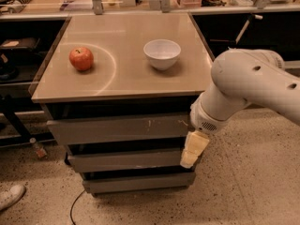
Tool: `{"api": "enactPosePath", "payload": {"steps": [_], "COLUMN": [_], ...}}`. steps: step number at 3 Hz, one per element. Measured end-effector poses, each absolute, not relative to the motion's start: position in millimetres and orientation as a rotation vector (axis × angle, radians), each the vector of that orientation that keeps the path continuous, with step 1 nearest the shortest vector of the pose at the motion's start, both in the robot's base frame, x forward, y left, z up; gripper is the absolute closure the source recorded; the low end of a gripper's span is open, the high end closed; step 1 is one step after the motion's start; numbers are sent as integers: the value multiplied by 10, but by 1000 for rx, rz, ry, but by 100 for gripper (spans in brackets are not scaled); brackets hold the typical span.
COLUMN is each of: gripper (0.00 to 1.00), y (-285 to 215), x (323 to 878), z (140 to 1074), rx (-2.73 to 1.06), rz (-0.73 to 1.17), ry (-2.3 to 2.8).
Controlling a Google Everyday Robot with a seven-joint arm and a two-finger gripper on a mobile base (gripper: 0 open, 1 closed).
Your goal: Open top drawer
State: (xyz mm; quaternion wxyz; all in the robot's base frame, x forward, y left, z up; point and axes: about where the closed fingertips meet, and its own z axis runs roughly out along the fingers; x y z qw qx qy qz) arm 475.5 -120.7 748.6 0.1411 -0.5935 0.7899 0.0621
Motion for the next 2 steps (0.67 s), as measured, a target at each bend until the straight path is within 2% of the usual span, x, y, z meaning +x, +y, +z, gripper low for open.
{"api": "enactPosePath", "payload": {"steps": [2], "gripper": [0], "y": [-1131], "x": [5049], "z": [7014], "rx": [-1630], "rz": [155], "ry": [2322]}}
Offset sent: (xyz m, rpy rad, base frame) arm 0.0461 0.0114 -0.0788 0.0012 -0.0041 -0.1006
